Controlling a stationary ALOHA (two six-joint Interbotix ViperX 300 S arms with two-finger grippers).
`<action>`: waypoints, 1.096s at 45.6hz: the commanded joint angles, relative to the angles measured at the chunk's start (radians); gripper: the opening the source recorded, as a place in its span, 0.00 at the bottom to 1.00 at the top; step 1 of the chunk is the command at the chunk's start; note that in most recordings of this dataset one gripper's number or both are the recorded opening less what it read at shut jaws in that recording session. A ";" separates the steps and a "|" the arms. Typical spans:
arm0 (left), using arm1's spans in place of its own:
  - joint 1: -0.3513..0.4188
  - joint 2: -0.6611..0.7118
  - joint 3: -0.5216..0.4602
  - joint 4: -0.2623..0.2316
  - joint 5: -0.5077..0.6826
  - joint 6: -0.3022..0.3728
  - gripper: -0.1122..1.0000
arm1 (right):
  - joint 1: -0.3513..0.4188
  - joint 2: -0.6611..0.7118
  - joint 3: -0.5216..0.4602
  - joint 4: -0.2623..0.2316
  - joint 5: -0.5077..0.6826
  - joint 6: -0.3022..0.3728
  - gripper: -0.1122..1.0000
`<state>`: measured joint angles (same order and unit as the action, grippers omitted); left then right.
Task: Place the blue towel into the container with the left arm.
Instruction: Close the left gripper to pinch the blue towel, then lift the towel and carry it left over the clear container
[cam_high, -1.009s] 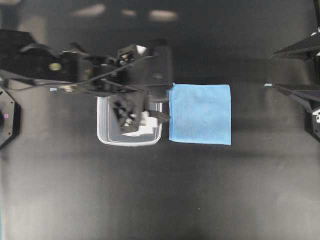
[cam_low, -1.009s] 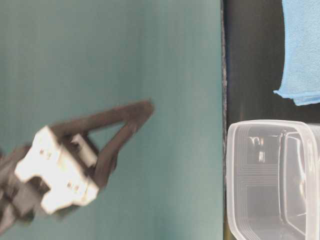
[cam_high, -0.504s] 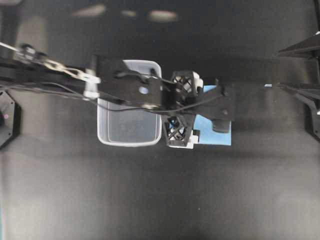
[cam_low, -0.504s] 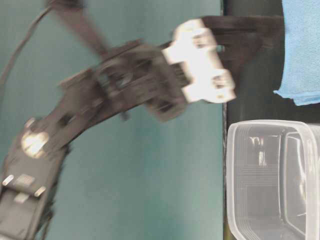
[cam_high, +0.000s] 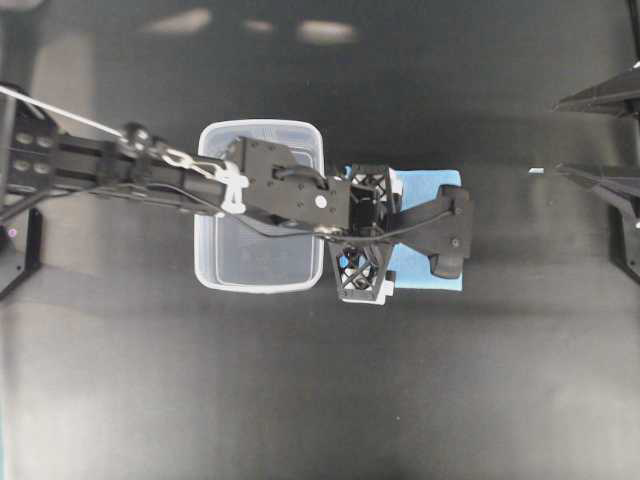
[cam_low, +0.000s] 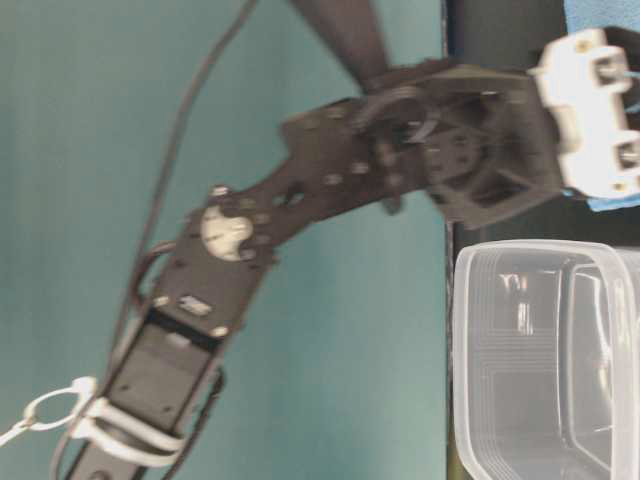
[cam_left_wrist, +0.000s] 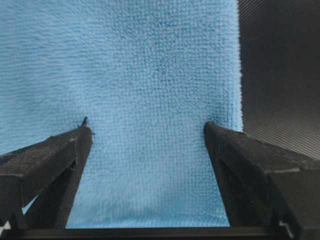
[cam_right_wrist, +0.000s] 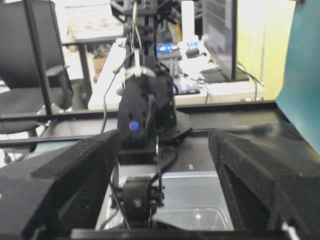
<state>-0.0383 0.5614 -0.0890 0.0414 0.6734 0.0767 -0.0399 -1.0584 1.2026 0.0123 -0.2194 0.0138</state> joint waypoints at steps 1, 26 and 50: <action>-0.002 0.005 -0.011 0.003 -0.009 0.002 0.89 | -0.002 0.006 -0.011 0.003 -0.011 0.003 0.73; -0.026 -0.008 -0.005 0.003 0.031 0.015 0.21 | 0.000 0.005 -0.014 0.003 -0.012 0.005 0.73; -0.014 -0.245 0.083 0.003 0.106 0.064 0.15 | 0.006 -0.005 -0.015 0.003 -0.017 0.003 0.72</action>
<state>-0.0644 0.4019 -0.0430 0.0414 0.7655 0.1457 -0.0353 -1.0692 1.2026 0.0123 -0.2270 0.0169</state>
